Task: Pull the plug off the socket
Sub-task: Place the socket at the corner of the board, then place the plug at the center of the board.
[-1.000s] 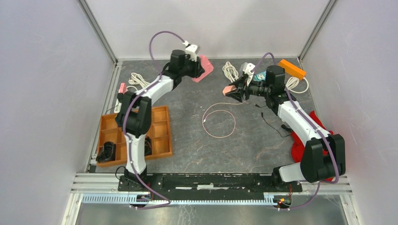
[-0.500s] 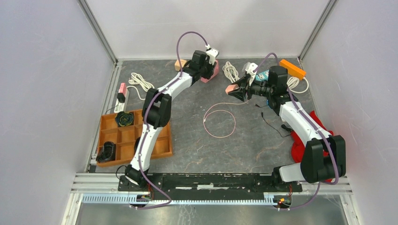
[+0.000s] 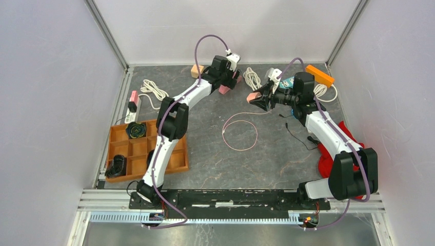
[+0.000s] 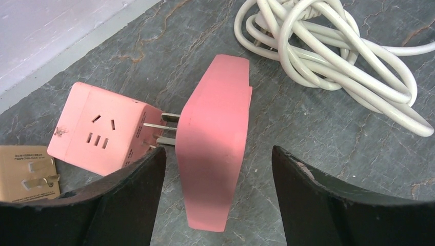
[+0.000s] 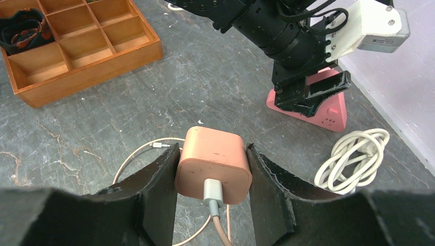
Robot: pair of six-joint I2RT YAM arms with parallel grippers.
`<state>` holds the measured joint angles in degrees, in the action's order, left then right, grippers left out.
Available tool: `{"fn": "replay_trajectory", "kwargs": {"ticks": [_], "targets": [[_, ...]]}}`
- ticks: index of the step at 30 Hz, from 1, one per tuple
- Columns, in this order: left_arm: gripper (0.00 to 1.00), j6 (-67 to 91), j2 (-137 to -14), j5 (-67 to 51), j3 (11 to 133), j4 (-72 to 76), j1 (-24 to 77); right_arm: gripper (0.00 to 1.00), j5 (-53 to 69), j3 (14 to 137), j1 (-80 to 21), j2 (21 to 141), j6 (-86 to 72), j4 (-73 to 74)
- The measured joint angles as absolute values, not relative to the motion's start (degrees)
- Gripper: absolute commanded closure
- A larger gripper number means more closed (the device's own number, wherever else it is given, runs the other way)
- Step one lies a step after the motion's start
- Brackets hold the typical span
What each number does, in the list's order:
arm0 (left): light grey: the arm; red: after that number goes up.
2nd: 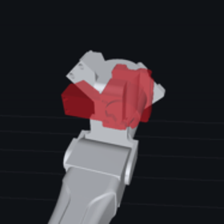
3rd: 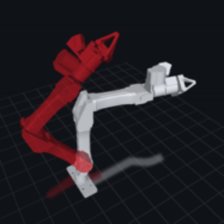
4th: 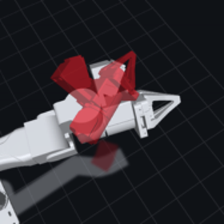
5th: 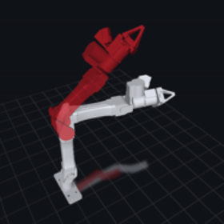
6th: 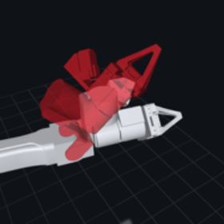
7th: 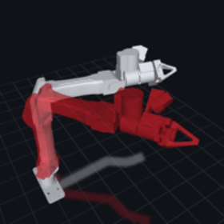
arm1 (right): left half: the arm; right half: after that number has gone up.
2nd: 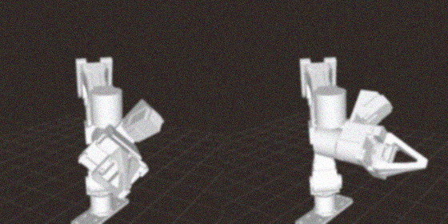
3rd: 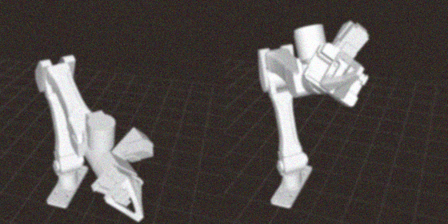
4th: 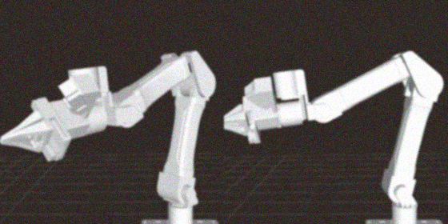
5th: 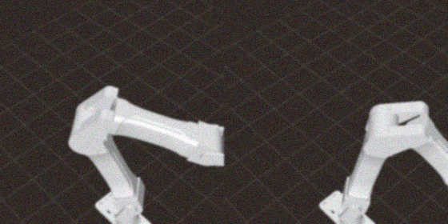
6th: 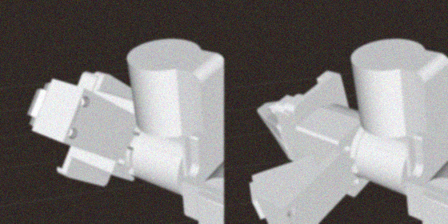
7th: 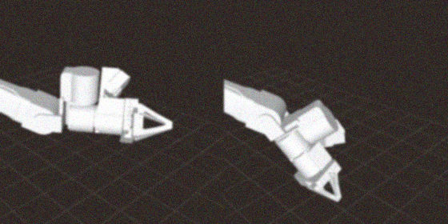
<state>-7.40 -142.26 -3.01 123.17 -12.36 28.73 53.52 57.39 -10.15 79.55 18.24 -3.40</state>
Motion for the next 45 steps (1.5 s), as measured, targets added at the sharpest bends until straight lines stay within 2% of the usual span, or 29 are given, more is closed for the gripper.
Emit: {"fn": "replay_trajectory", "kwargs": {"ticks": [7, 19, 21, 23, 32, 40, 45], "targets": [[0.14, -7.3, -135.7, -3.0, 116.2, -12.4, 28.7, 1.0, 53.5, 57.4, -9.6, 79.6, 18.2, -3.4], [0.07, -3.9, -97.0, -4.4, 84.0, 2.4, 28.7, 1.0, 53.8, 57.3, -9.3, 79.6, 17.5, -4.0], [0.01, -3.1, -90.7, -5.1, 78.5, 4.7, 28.7, 1.0, 53.8, 57.3, -9.3, 79.6, 17.3, -4.2], [0.0, -1.9, -84.6, -6.0, 73.0, 6.2, 28.7, 1.0, 53.8, 57.3, -9.3, 79.6, 17.2, -4.2], [0.0, 2.1, -66.2, -11.5, 54.1, 3.5, 28.7, 1.0, 53.4, 57.1, -9.3, 78.5, 17.9, -4.1], [0.0, 1.8, -60.9, -13.9, 49.9, -7.0, 28.7, 1.0, 48.7, 59.3, -9.3, 75.9, 22.3, -0.6], [0.0, 1.1, -57.3, -13.9, 49.9, -7.6, 28.7, 1.0, 42.9, 73.1, -9.3, 80.1, 26.2, 6.2]]}}
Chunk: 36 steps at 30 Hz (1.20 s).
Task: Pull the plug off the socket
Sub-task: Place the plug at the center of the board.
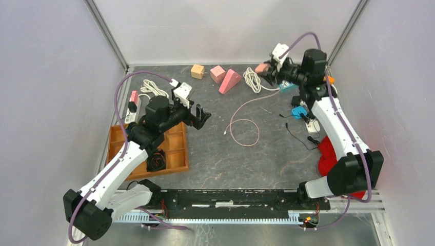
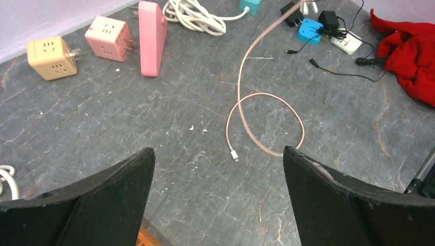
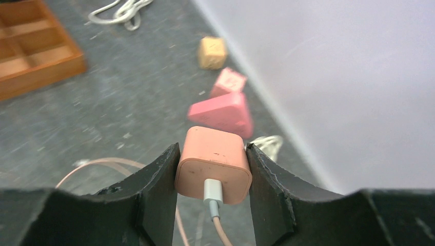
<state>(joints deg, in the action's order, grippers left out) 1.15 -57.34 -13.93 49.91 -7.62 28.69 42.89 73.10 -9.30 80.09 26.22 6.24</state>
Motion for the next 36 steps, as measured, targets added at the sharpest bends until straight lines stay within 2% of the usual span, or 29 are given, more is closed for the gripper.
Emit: {"fn": "replay_trajectory", "kwargs": {"ticks": [5, 14, 21, 36], "targets": [[0.0, 1.1, -56.7, -14.1, 49.9, -7.7, 28.7, 1.0, 36.4, 88.7, -9.3, 86.1, 28.4, 8.6], [0.0, 1.1, -56.7, -13.7, 49.9, -7.7, 28.7, 0.98, 26.7, 101.1, -9.3, 93.5, 28.4, 9.1], [0.0, 1.1, -56.7, -13.5, 49.9, -7.7, 28.7, 0.98, 19.9, 99.9, -9.2, 94.2, 30.6, 8.6], [0.0, 1.1, -56.7, -13.4, 49.9, -7.7, 28.7, 1.0, 13.7, 81.5, -3.6, 100.5, 34.8, 9.1]]}}
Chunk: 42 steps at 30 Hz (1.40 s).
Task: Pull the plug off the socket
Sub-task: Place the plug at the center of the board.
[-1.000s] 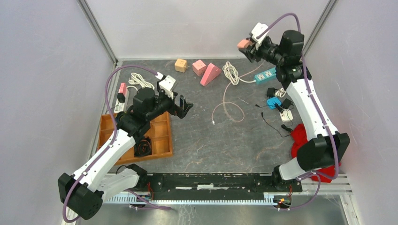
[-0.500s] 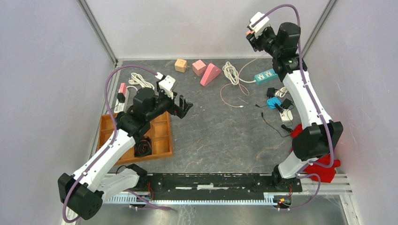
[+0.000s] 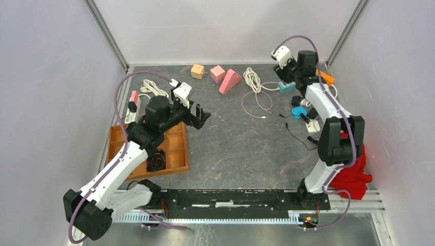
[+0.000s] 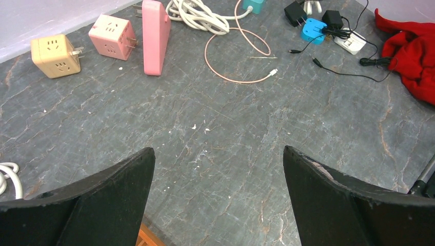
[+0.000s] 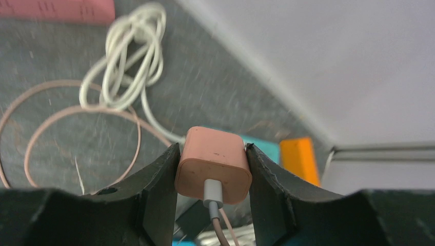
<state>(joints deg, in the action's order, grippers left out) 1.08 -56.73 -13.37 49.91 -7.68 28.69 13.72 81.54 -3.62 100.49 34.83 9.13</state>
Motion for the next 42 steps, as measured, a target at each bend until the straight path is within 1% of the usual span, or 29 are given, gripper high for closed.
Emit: {"fn": "replay_trajectory", "kwargs": {"ticks": [5, 12, 17, 18, 20, 23, 24, 26, 28, 36, 42], "targets": [[0.0, 1.1, -56.8, -12.6, 49.9, -7.7, 28.7, 0.99, 15.4, 77.6, -1.7, 105.8, 34.0, 10.5], [0.0, 1.1, -57.7, -12.1, 49.9, -7.7, 28.7, 0.88, 20.8, 77.3, 0.1, 111.2, 30.9, 11.5], [0.0, 1.1, -57.8, -12.1, 49.8, -7.9, 28.7, 0.69, 23.1, 77.5, 1.8, 113.8, 29.6, 12.2], [0.0, 1.1, -57.8, -12.1, 49.8, -7.9, 28.7, 0.6, 23.6, 77.5, 2.2, 114.2, 29.3, 12.4], [0.0, 1.1, -57.8, -12.1, 49.8, -8.1, 28.7, 0.38, 24.6, 77.6, 3.2, 114.5, 29.0, 13.1], [0.0, 1.1, -57.8, -12.1, 49.8, -8.2, 28.7, 0.22, 26.5, 78.2, 4.6, 114.5, 28.6, 13.9], [0.0, 1.0, -57.8, -12.1, 49.8, -8.3, 28.7, 0.19, 27.3, 78.2, 5.1, 114.5, 28.5, 13.9], [0.0, 1.0, -57.8, -12.1, 49.8, -8.4, 28.7, 0.15, 28.7, 78.2, 6.2, 114.2, 28.4, 13.9], [0.0, 1.1, -57.8, -12.1, 49.8, -8.5, 28.7, 0.14, 29.5, 77.5, 6.9, 113.1, 28.5, 13.5], [0.0, 1.0, -57.8, -11.6, 49.8, -8.5, 28.7, 0.14, 32.9, 73.0, 8.7, 100.0, 28.3, 11.2], [0.0, 0.9, -58.6, -10.3, 49.6, -8.5, 28.7, 0.15, 39.3, 70.2, 9.2, 90.2, 25.6, 7.6]]}}
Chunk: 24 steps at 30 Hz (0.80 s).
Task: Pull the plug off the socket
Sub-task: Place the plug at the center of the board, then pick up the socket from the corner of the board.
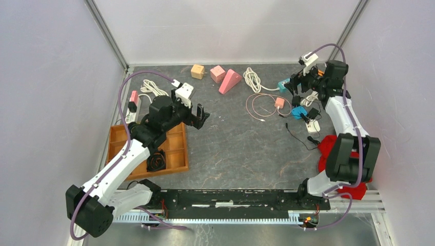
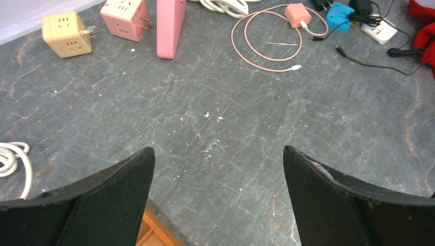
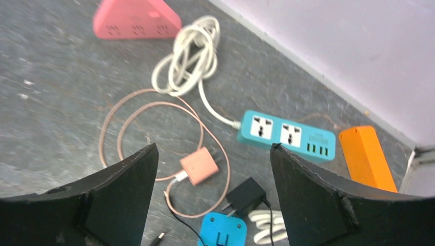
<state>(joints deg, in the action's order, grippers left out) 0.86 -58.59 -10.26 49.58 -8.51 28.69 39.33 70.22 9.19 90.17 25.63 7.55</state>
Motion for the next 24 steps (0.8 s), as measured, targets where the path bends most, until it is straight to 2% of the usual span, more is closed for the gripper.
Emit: {"fn": "replay_trajectory", "kwargs": {"ticks": [7, 15, 19, 24], "targets": [[0.0, -1.3, -58.7, -6.9, 49.3, -8.9, 28.7, 0.16, 48.8, 65.9, 9.3, 79.8, 17.9, 4.6], [0.0, -3.2, -58.7, 0.1, 48.4, -9.0, 28.7, 0.2, 58.4, 44.3, 9.1, 62.2, 2.1, -15.7], [0.0, -4.4, -59.5, 4.6, 48.0, -9.2, 28.1, 0.22, 61.6, 34.5, 9.1, 62.5, -5.0, -24.9], [0.0, -5.5, -61.4, 8.5, 48.0, -9.1, 24.6, 0.22, 64.3, 33.6, 8.7, 65.4, -11.4, -29.8]]}}
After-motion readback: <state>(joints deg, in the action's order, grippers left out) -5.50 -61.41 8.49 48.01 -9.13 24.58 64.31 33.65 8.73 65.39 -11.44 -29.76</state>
